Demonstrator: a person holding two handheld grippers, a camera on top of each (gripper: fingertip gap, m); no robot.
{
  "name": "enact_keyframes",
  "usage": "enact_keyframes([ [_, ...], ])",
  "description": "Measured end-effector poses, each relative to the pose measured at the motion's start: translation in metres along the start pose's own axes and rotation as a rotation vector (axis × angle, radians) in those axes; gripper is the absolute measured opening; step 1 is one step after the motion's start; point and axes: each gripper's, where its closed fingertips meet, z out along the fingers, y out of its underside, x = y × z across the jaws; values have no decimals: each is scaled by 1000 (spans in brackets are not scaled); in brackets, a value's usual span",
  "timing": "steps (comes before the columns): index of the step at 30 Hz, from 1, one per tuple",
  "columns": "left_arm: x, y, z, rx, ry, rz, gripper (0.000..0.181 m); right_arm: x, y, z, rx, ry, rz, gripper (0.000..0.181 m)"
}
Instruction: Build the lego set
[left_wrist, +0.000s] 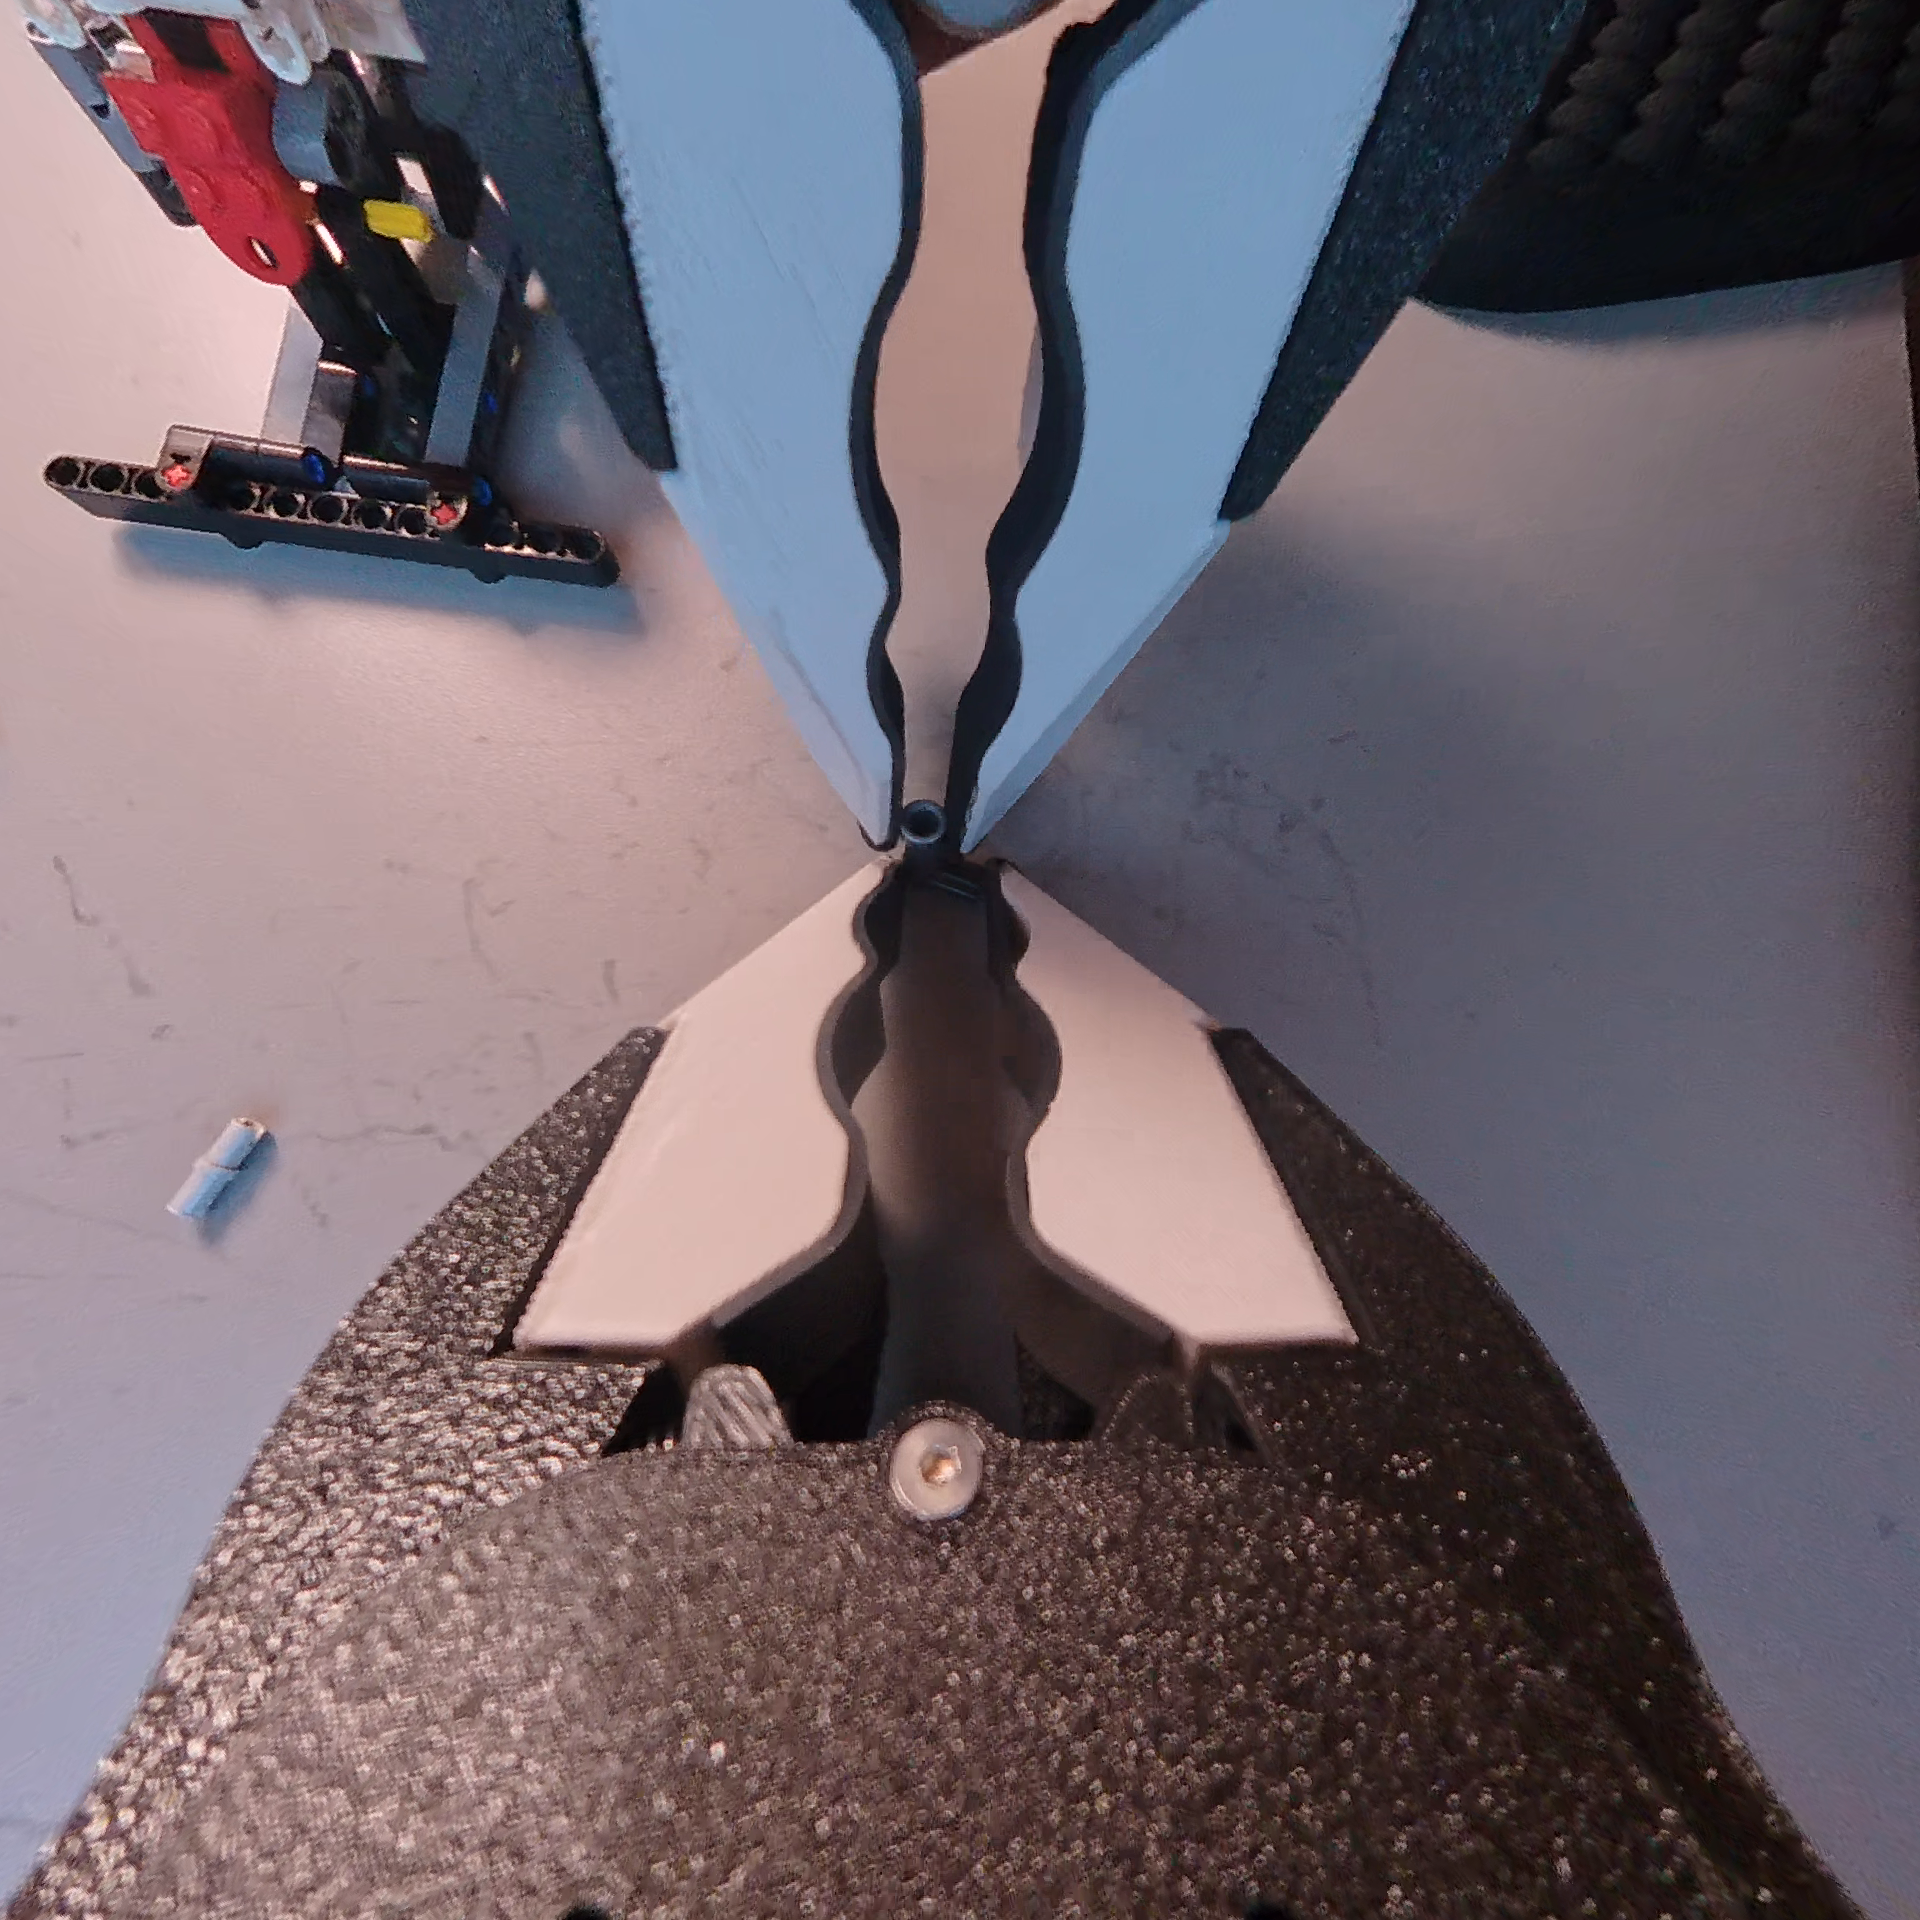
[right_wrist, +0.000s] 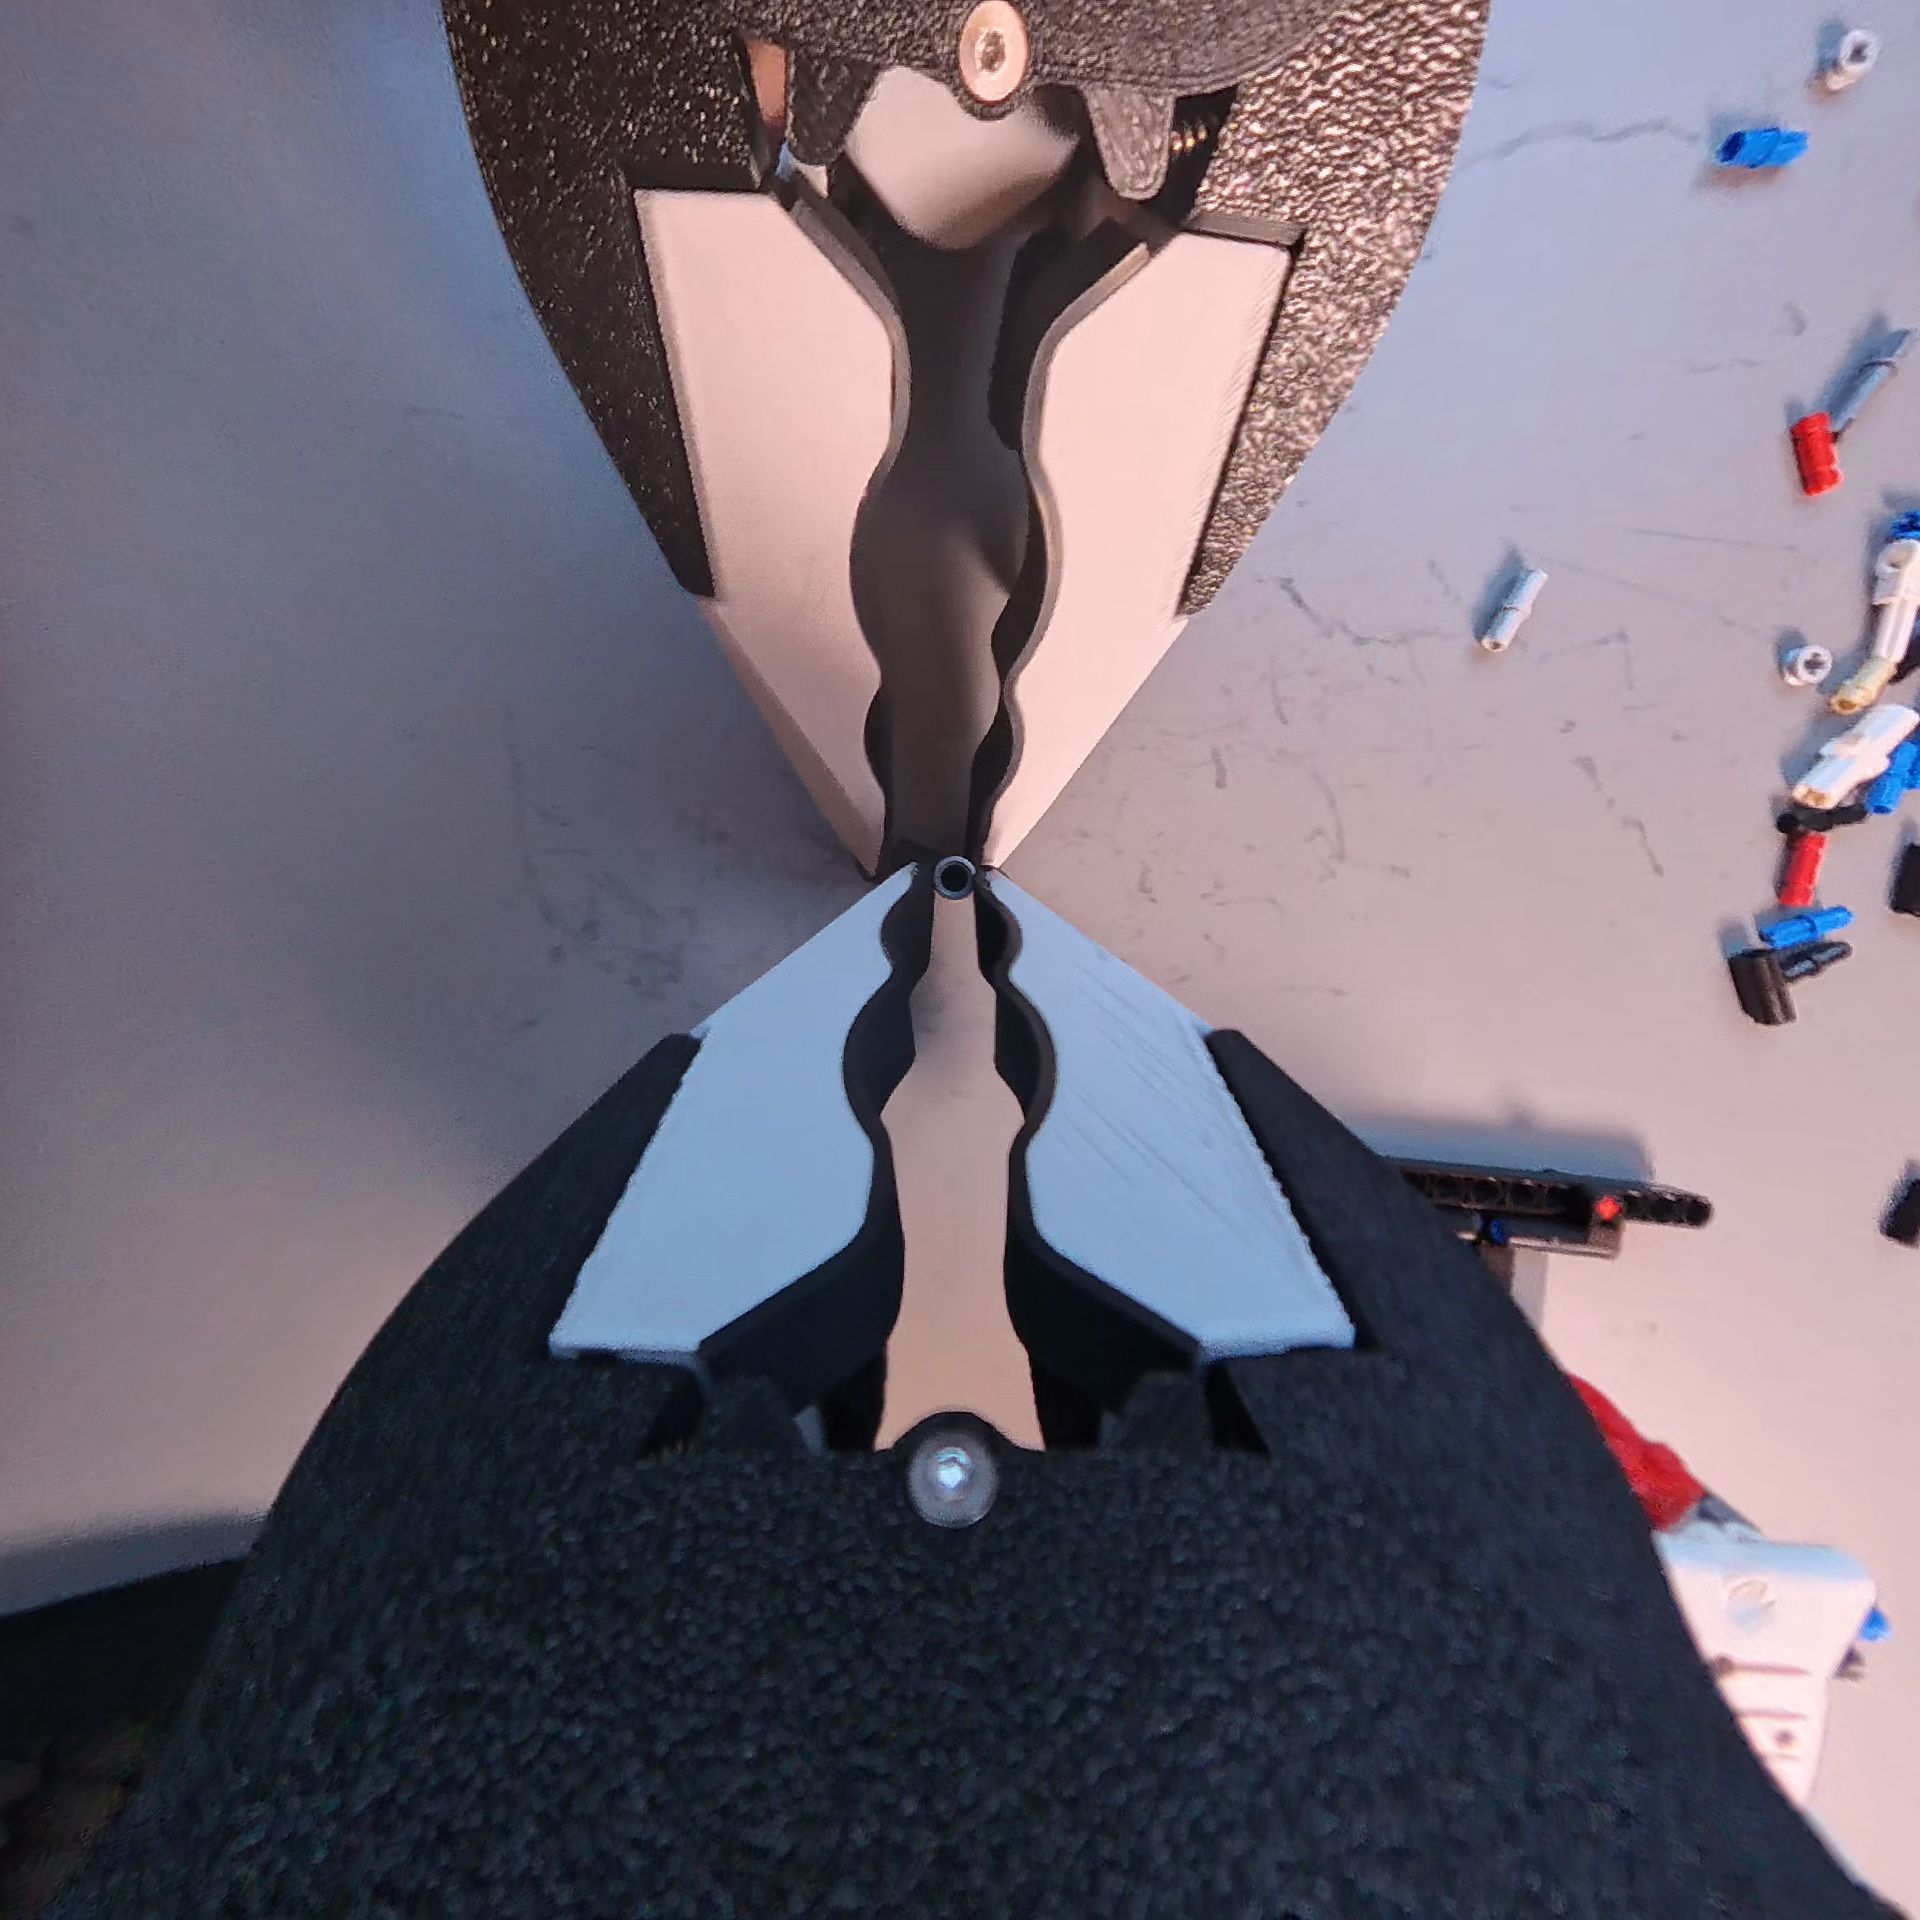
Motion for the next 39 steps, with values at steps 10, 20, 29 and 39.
enact_keyframes([
  [10,0,0,0,0,-4,4,15,-1,4,-17,219,110,190,21],
  [20,0,0,0,-1,-20,15,15,1,-4,-4,220,129,179,7],
  [29,0,0,0,-1,-18,5,15,2,-2,-4,219,205,267,7],
  [39,0,0,0,-1,-23,-2,15,2,-2,-4,233,277,330,7],
])
